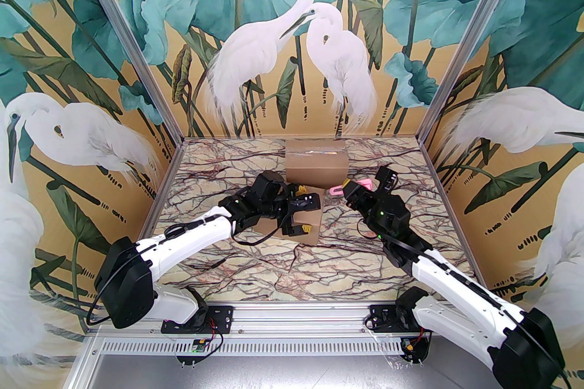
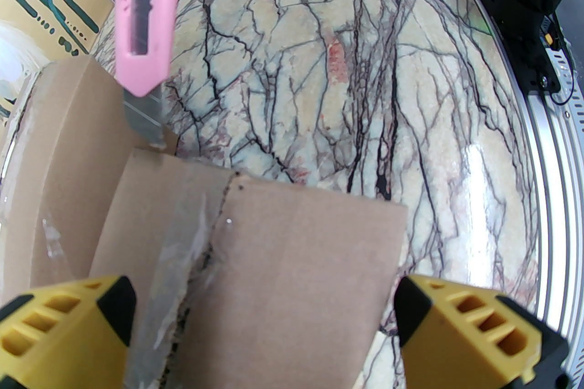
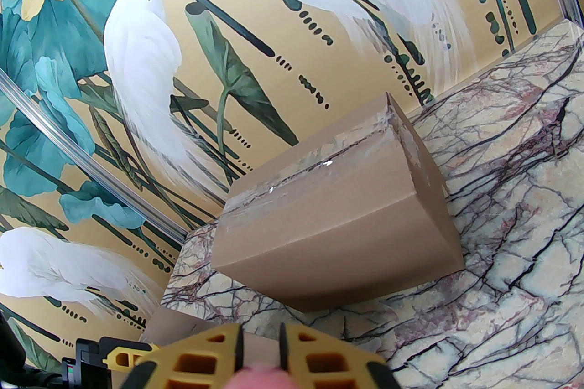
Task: Unpack the express box
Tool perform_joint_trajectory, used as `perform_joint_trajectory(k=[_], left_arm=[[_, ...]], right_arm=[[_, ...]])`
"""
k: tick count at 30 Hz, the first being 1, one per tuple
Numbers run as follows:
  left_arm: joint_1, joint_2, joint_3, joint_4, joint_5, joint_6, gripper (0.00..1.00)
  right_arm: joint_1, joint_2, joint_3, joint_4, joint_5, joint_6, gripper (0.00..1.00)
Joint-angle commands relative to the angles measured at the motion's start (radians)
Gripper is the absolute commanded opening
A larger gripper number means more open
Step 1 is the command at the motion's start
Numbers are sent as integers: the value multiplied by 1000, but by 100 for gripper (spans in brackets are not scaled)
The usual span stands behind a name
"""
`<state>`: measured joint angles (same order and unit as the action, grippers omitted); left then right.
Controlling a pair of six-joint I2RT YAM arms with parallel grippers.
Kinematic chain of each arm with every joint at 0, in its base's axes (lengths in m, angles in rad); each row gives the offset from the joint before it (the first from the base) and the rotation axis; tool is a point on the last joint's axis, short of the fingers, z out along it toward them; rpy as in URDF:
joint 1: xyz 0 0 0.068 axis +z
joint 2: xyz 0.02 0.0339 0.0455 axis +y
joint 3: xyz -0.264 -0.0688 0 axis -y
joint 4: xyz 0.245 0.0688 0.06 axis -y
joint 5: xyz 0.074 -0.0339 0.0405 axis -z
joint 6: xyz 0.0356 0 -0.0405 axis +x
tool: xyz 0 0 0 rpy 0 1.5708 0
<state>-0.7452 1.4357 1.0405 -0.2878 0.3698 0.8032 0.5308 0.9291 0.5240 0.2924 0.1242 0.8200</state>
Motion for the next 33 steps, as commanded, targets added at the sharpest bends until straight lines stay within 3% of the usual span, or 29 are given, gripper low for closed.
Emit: perform_joint_trajectory(k=[1,23,33], left_arm=[[7,21,-12,-12,18,-10,99],[7,50,-16,14,2,-29,100],[8,89,-12,112,-74,-56,99]], right_arm=[[3,-18,-16,22,5,25,0],[2,23,-66,74,-12,105,0],[2,40,-104,132,-71,249,0]])
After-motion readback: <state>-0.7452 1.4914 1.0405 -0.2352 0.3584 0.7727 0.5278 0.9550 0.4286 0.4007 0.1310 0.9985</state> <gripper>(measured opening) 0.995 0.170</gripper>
